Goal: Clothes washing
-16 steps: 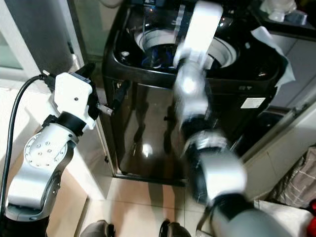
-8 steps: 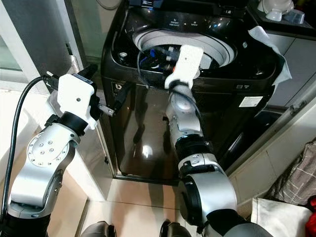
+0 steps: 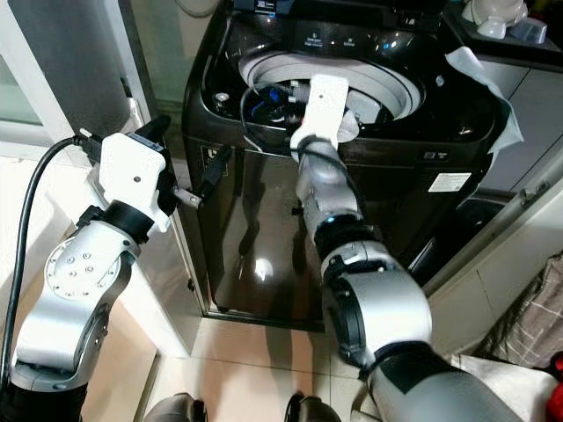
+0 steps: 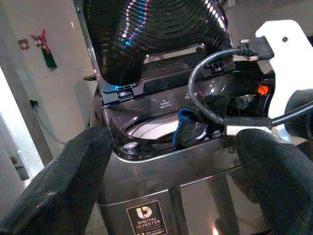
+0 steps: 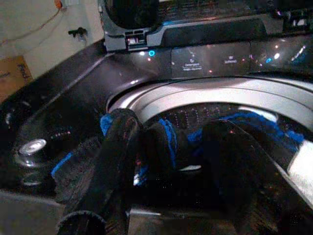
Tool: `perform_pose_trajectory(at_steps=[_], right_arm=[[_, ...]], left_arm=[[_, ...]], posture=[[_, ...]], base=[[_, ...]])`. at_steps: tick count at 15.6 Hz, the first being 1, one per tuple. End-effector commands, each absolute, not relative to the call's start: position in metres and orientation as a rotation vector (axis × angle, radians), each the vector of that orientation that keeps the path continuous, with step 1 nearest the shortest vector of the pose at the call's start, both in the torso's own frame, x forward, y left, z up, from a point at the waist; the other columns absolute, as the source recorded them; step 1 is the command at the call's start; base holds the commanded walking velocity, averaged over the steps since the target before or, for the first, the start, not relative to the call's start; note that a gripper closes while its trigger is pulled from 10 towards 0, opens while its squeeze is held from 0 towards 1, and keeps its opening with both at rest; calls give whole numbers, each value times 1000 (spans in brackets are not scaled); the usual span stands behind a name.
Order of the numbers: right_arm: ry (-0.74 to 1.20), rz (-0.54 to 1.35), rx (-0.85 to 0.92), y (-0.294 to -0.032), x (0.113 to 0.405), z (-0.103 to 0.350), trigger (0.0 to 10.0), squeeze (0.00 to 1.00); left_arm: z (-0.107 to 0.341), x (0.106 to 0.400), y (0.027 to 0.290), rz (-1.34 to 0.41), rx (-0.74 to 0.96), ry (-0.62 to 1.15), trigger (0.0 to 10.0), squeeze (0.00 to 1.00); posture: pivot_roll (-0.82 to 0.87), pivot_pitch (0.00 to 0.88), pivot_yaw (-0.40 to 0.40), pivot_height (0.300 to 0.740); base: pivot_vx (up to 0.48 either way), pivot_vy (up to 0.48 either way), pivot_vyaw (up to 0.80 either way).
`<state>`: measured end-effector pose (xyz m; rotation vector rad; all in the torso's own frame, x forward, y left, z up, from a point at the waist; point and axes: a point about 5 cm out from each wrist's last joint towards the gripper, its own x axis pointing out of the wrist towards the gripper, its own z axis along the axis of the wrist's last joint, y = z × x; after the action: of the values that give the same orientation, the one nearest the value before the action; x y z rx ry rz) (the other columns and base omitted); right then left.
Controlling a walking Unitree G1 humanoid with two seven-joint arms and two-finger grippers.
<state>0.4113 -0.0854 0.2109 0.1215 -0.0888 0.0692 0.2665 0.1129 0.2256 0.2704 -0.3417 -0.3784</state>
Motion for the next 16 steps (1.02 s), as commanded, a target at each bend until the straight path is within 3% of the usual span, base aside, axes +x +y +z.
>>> perform_pose_trajectory(at_steps=[1, 5, 7, 11, 13, 16], right_arm=[[-97, 71, 91, -88, 414, 218, 10000, 0], [-45, 53, 0, -99, 418, 216, 10000, 0], [-16, -22, -91, -120, 419, 210, 10000, 0], [-185, -168, -168, -145, 422, 246, 10000, 0], [-349, -166, -189, -139, 420, 272, 10000, 0], [-391, -149, -119, -135, 417, 271, 10000, 0]], left_arm=[[228, 263, 112, -376, 270, -354, 10000, 0], [227, 261, 113, -361, 264, -351, 10000, 0], [226, 261, 112, -359, 264, -346, 10000, 0], [225, 262, 114, -355, 270, -342, 10000, 0], [225, 263, 112, -360, 269, -346, 10000, 0], [225, 266, 111, -364, 267, -348, 10000, 0]], posture=[[209, 49, -47, 740], [220, 50, -60, 740], [224, 51, -61, 740], [214, 43, -58, 740], [198, 37, -56, 740], [180, 32, -57, 740]], base=[[0, 0, 0], [0, 0, 0], [0, 0, 0], [0, 0, 0], [0, 0, 0], [0, 0, 0]])
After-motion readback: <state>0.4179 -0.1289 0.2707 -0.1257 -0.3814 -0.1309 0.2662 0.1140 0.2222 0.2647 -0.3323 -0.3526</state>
